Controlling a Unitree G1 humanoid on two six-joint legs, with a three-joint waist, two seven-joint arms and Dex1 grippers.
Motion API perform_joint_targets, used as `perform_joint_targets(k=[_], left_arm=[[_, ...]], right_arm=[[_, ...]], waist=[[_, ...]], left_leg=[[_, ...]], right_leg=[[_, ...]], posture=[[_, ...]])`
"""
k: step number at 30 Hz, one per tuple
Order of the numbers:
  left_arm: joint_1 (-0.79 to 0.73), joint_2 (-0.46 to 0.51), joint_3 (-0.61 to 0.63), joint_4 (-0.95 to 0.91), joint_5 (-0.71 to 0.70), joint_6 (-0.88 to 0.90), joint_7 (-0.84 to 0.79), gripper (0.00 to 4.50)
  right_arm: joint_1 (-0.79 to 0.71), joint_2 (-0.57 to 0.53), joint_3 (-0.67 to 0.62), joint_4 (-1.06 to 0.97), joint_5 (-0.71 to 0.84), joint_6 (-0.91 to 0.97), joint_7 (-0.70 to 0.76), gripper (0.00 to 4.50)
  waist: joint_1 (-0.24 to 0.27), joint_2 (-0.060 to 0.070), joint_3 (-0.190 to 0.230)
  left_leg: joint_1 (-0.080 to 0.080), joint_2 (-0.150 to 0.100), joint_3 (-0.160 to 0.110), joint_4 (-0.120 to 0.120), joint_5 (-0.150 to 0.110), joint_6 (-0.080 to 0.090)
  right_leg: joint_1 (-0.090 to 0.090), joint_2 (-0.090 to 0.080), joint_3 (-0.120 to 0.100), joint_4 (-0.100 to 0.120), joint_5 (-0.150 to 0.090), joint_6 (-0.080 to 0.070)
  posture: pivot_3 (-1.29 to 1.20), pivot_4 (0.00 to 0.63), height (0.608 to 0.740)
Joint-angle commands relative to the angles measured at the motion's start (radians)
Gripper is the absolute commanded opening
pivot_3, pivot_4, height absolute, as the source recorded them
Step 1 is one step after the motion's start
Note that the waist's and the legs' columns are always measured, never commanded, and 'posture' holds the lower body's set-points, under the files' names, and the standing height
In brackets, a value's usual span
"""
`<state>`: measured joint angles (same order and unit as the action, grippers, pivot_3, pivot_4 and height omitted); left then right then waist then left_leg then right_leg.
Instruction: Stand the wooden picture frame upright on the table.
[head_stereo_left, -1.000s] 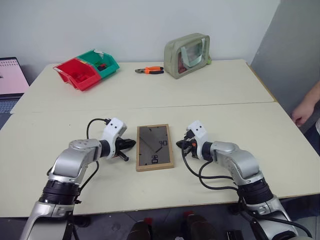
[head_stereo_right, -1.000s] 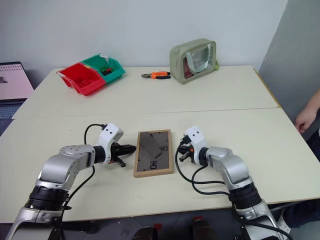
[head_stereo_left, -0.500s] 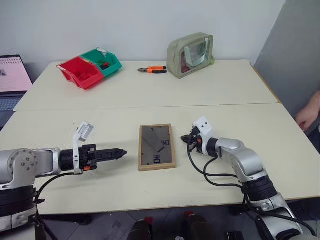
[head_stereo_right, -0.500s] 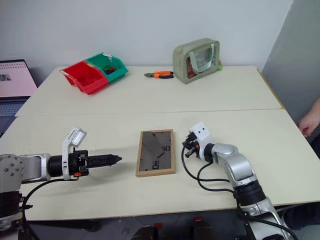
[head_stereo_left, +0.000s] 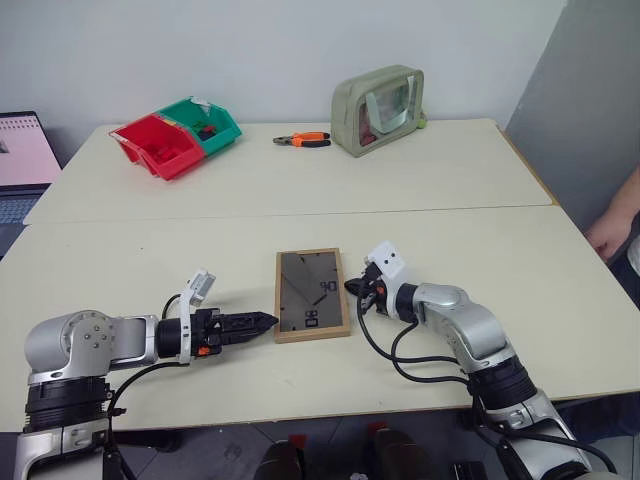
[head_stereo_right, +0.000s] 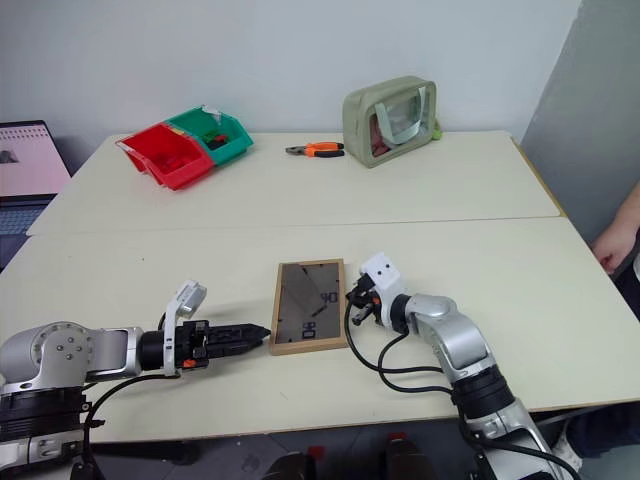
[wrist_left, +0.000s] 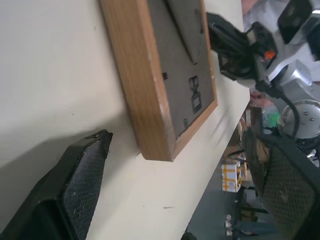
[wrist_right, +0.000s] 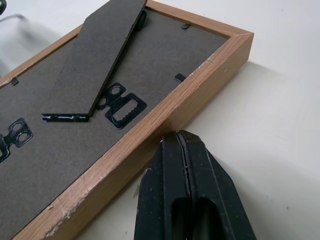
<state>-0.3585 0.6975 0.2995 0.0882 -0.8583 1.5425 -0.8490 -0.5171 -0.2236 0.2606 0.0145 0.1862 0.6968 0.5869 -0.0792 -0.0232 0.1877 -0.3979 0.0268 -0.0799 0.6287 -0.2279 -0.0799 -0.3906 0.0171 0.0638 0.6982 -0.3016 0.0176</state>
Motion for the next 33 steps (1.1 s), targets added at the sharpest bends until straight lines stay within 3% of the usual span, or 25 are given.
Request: perform_joint_targets(k=[1,8,18,22,33], left_arm=[[0.001,-0.002,-0.064,0.047,0.028,-0.047,-0.012,4.42],[-0.032,-0.064,-0.146,0.129,0.06,-0.125,-0.011,4.42],[-0.026,-0.114,-0.132,0.061,0.004,-0.092,-0.003,4.42],[-0.012,-0.114,-0.111,0.032,-0.01,-0.097,0.004,3.84],[-0.03,-0.119,-0.059,0.01,-0.018,-0.151,0.018,1.67]], right_arm=[[-0.016,0.026,0.012,-0.006,-0.005,-0.02,-0.007,0.0],[-0.014,0.063,0.028,-0.007,-0.018,-0.018,-0.014,0.0],[-0.001,0.084,0.035,-0.016,-0.023,-0.01,-0.026,0.0],[0.009,0.082,0.029,-0.016,-0.021,-0.011,-0.03,0.0],[0.014,0.051,-0.02,-0.029,-0.025,-0.015,-0.054,0.0]], waist=[[0.0,0.0,0.0],[0.02,0.004,-0.004],[0.037,0.004,-0.004],[0.036,0.004,-0.004],[0.027,0.004,-0.004]], left_leg=[[0.0,0.0,0.0,0.0,0.0,0.0],[0.003,-0.001,0.001,0.0,0.0,0.0],[0.002,-0.002,0.001,0.001,0.0,0.0],[0.002,-0.002,0.001,0.0,0.0,0.0],[0.0,-0.001,0.0,0.0,0.0,0.0]], right_leg=[[0.0,0.0,0.0,0.0,0.0,0.0],[0.003,-0.001,0.0,0.0,-0.001,0.002],[0.004,-0.001,0.001,-0.001,0.0,0.003],[0.003,-0.001,0.001,-0.001,0.0,0.003],[0.001,-0.001,0.0,-0.001,0.0,0.003]], posture=[[0.0,0.15,0.74],[0.0,0.15,0.74],[0.0,0.15,0.74],[0.0,0.15,0.74],[0.0,0.15,0.74]])
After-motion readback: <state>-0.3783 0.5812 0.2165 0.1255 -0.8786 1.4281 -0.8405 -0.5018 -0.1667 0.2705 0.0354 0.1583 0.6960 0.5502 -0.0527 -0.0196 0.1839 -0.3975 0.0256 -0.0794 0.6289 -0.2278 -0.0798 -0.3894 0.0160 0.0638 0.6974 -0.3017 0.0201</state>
